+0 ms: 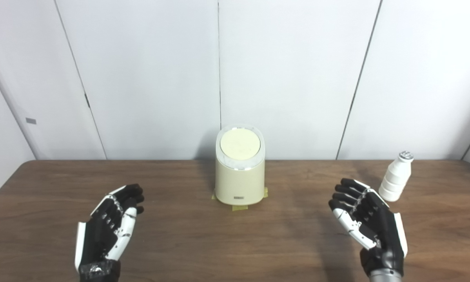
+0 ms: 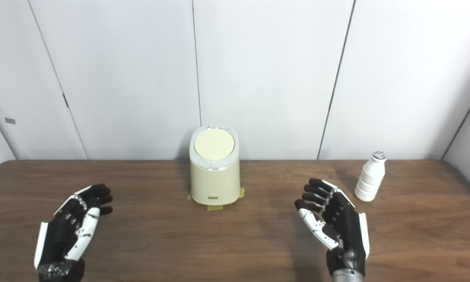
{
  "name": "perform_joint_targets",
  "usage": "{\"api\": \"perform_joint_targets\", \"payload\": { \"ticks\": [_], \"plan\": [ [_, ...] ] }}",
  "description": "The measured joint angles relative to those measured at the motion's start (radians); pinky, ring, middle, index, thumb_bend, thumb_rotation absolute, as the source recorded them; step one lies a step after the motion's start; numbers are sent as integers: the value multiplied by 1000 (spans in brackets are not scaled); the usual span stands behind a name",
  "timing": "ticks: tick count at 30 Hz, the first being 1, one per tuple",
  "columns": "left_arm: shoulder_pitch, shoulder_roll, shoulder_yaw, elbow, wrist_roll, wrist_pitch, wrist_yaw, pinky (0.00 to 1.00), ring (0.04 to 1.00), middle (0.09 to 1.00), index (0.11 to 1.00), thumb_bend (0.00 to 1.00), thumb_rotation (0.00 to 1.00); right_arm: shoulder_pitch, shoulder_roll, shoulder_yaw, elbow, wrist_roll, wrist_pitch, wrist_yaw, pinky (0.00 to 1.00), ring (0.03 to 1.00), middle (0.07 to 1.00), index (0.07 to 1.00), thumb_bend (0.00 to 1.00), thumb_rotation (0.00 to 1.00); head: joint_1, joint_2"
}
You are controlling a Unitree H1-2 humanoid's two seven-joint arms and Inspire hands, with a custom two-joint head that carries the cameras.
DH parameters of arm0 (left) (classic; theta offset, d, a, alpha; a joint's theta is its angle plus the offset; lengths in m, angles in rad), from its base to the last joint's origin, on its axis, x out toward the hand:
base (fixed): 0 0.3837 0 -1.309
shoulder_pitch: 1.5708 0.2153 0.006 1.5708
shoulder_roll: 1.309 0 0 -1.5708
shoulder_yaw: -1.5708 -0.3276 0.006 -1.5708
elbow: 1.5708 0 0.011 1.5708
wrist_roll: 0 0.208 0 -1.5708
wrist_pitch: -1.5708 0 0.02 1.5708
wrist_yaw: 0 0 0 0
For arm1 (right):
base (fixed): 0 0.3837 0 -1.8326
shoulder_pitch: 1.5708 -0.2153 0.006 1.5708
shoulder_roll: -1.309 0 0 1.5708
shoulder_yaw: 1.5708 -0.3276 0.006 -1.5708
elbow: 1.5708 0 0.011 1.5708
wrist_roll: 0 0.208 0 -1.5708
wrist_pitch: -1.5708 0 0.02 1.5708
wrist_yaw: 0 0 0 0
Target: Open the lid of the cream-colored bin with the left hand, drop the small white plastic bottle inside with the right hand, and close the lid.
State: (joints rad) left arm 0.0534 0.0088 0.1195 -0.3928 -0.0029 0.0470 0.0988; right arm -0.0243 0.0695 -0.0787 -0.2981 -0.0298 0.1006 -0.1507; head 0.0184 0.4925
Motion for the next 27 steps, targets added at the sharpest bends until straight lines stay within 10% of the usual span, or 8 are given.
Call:
{"api": "perform_joint_targets", "payload": {
  "ticks": [27],
  "plan": [
    [0, -10, -30, 0, 11, 11, 7, 693, 736, 732, 711, 314, 323, 0, -21, 1, 0, 16, 0, 15, 568, 636, 654, 642, 292, 132, -5, 3]
  ]
}}
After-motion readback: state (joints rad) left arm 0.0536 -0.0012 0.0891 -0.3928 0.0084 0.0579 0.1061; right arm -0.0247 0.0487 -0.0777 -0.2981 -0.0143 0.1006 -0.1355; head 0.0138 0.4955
